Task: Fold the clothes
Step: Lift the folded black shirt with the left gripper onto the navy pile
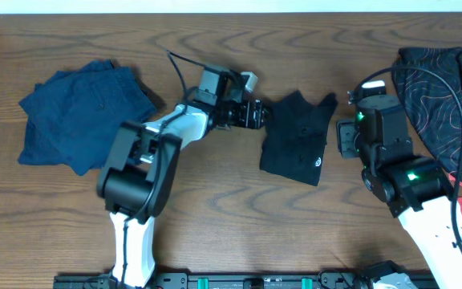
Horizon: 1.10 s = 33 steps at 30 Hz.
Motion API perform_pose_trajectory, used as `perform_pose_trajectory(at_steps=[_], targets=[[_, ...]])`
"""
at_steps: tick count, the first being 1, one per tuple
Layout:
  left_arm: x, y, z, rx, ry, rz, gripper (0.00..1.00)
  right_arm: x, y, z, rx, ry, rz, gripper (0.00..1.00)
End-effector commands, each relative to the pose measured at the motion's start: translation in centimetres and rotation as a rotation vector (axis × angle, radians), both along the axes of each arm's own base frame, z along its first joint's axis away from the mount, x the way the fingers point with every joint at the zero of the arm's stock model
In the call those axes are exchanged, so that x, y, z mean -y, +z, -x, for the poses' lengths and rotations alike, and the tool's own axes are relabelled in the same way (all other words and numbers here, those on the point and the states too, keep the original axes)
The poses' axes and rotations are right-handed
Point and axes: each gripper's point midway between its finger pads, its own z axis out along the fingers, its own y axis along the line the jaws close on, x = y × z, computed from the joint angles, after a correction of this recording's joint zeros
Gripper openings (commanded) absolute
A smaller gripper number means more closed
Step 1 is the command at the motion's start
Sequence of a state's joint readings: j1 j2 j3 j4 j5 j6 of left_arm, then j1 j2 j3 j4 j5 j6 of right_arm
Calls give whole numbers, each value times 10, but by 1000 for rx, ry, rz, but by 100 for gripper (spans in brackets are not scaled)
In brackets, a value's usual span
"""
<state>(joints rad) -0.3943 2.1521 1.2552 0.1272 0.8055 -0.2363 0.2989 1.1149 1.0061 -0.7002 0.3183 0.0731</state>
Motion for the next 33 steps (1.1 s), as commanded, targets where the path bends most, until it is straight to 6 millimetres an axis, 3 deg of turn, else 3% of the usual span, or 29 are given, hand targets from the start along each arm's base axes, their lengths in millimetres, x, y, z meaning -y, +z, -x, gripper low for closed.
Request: perform_pose_trajectory(at_steps=[1, 5, 8, 10, 11, 15, 18, 24, 33], targets=[[23, -9, 19, -44, -70, 44, 82, 4, 5, 1, 12, -36, -15, 63], [45, -14, 29, -48, -96, 69, 81, 4, 3, 2, 7, -56, -39, 63], [58, -15, 37, -35, -124, 80, 61, 1, 1, 4, -5, -42, -53, 62], [64, -13, 40, -28, -137, 83, 30, 0, 1, 4, -7, -42, -58, 62], [64, -13, 40, -26, -139, 84, 22, 0, 1, 4, -8, -42, -58, 62], [61, 0, 37, -20, -142, 112, 7, 1, 0, 5, -12, -42, -56, 62], [47, 29, 25, 12, -115, 127, 6, 1, 0, 5, -12, -42, -56, 61], [-12, 106, 0, 153, -37, 111, 6, 1, -1, 6, -16, -42, -54, 60], [-172, 185, -26, 242, 297, 27, 6, 1, -1, 6, -16, -43, -54, 60]])
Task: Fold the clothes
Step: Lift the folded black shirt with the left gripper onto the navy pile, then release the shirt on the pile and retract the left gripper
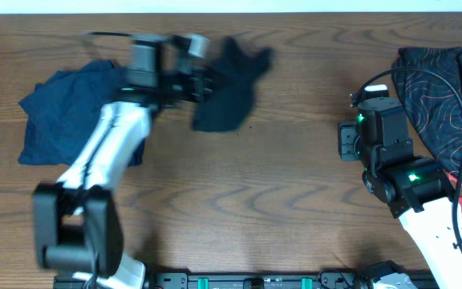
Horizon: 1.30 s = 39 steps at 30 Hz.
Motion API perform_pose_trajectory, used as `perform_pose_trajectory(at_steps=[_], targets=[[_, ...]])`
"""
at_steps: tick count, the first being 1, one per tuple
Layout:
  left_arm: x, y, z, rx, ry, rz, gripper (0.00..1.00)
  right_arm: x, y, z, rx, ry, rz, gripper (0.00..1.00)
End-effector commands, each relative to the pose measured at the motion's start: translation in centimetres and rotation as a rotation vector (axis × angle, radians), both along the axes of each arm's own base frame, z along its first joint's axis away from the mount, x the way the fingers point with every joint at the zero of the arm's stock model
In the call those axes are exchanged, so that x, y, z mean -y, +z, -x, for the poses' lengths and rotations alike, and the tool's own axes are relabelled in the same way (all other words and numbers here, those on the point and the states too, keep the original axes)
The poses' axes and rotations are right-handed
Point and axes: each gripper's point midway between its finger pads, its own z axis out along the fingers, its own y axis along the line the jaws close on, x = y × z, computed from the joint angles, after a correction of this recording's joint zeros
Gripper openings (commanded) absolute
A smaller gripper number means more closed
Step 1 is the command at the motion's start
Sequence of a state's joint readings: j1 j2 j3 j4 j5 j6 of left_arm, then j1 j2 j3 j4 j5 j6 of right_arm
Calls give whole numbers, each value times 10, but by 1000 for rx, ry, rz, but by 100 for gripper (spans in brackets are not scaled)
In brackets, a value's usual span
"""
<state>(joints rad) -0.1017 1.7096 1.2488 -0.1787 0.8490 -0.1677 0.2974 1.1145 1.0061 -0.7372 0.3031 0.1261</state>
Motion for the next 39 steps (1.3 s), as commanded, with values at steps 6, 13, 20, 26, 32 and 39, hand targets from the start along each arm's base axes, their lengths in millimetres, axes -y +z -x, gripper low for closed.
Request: perform_pose_trajectory(at_steps=[6, 13, 20, 26, 32, 39], targets=[[-164, 34, -17, 70, 352, -23, 6, 1, 6, -1, 18, -15, -16, 60], [-295, 12, -9, 21, 687, -106, 6, 1, 6, -1, 18, -15, -16, 60], [-375, -24, 14, -78, 892, -138, 11, 1, 5, 0, 13, -14, -16, 60], [-365, -17, 17, -127, 884, 37, 98, -3, 4, 0, 11, -18, -51, 77], [-325, 4, 16, -85, 827, -145, 98, 2, 19, -20, 84, -82, -313, 99], [-259, 21, 37, -113, 787, -393, 98, 47, 36, -36, 185, -135, -266, 99]])
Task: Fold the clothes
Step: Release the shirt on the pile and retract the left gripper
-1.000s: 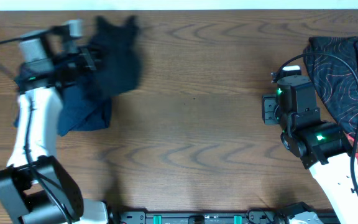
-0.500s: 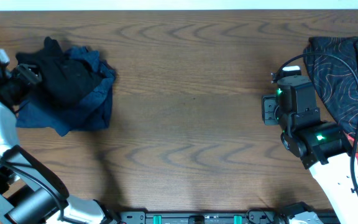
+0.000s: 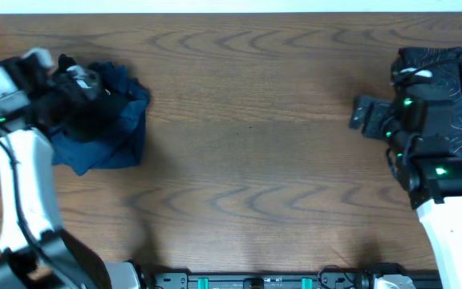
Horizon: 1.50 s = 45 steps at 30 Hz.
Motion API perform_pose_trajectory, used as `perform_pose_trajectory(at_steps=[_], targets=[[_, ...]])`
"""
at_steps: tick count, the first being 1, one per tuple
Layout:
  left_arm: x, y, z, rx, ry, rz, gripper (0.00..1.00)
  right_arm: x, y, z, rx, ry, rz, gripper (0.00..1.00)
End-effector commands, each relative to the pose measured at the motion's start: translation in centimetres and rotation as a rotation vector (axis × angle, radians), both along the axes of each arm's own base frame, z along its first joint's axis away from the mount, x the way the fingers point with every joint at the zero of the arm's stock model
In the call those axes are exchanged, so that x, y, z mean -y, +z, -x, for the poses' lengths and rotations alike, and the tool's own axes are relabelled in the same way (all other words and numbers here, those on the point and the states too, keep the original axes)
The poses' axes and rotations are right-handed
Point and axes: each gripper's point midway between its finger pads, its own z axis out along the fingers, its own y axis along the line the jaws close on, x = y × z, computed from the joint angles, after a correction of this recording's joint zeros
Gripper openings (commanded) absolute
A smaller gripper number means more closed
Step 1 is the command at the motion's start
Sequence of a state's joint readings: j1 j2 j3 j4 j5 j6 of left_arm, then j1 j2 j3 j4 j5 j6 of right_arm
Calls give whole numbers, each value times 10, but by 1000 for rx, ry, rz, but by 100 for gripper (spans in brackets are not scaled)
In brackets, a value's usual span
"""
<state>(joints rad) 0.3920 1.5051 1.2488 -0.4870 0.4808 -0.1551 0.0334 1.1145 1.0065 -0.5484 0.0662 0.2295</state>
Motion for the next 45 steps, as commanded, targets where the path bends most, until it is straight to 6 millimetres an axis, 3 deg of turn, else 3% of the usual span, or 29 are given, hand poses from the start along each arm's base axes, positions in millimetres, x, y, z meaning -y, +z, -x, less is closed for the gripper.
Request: perform_pose_trajectory(at_steps=[1, 6, 13, 16, 22, 26, 39, 45], targets=[[9, 8, 17, -57, 26, -157, 98, 11, 8, -1, 21, 4, 19, 99], [37, 20, 59, -143, -26, -314, 98, 39, 11, 23, -2, -118, 36, 99], [76, 84, 117, 66, -117, -351, 98, 43, 35, 81, 34, -162, 42, 99], [92, 95, 146, 167, -174, -340, 98, 48, 43, 112, 90, -206, 57, 99], [97, 86, 182, 303, -156, -355, 98, 49, 45, 159, 246, -266, 5, 99], [98, 82, 193, 322, -140, -343, 98, 47, 43, 174, 274, -267, -4, 99], [99, 54, 210, 191, -160, -321, 98, 45, -16, 211, -5, -267, 12, 99], [99, 49, 213, 168, -164, -316, 98, 44, -17, 212, -12, -266, 7, 99]])
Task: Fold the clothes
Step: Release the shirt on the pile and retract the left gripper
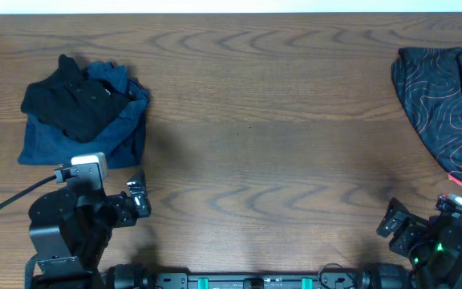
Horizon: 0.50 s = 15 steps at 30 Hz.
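Observation:
A folded black garment (72, 103) lies on top of a blue garment (123, 136) at the far left of the table. A dark garment with a red line pattern (447, 104) lies spread at the right edge. My left gripper (137, 201) is drawn back near the front left edge, well short of the pile; its fingers look apart and hold nothing. My right gripper (391, 221) is drawn back at the front right corner, below the patterned garment, and its jaws are too dark to read.
The wooden table (255, 120) stretches between the two piles. A cable (14, 201) runs from the left arm off the left edge. A black rail with green parts (231, 281) lines the front edge.
My left gripper let go of the black garment, which now rests on the blue one. Both arms have pulled back to the front edge. The right arm no longer covers the patterned garment.
The left gripper first gripped the folded black garment at mid-table. Then it held it further left, near the blue garment, and then over the blue pile. Now the garment lies there, released. The right arm went from beside the patterned garment to the front right corner.

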Motion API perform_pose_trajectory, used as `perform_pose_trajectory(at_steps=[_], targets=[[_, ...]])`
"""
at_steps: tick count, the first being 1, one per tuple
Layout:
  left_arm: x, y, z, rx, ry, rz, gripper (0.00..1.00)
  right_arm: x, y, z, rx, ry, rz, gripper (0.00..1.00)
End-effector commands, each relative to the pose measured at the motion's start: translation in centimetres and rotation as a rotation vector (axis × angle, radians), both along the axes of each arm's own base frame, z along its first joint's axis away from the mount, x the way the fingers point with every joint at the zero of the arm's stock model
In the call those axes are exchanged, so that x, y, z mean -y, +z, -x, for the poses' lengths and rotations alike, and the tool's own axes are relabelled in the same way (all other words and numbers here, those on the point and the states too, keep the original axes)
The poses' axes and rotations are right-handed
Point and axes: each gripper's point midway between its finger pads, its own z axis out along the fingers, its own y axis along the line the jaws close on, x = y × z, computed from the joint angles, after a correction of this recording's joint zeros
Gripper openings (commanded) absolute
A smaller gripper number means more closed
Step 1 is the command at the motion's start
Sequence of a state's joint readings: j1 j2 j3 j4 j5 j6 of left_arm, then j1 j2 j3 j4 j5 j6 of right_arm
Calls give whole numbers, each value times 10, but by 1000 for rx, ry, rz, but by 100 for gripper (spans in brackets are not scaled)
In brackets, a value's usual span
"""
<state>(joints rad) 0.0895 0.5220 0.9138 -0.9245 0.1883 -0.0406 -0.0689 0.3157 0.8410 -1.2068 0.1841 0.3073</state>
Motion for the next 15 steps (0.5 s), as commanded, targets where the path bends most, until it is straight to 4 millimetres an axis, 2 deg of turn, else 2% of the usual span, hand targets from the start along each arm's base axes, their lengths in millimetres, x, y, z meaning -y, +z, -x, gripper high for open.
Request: perform_pose_trajectory(at_steps=[1, 4, 7, 11, 15], targets=[[3, -1, 2, -3, -12, 9, 98, -2, -1, 0, 7, -2, -21, 99], [3, -1, 2, -5, -12, 9, 98, -13, 5, -11, 69, 81, -25, 99], [3, -1, 2, -5, -11, 9, 98, -26, 13, -34, 188, 237, 83, 99], [3, -1, 2, -5, -12, 9, 98, -49, 14, -61, 385, 428, 209, 99], [3, -1, 2, -6, -11, 9, 98, -58, 14, -77, 579, 478, 265, 99]])
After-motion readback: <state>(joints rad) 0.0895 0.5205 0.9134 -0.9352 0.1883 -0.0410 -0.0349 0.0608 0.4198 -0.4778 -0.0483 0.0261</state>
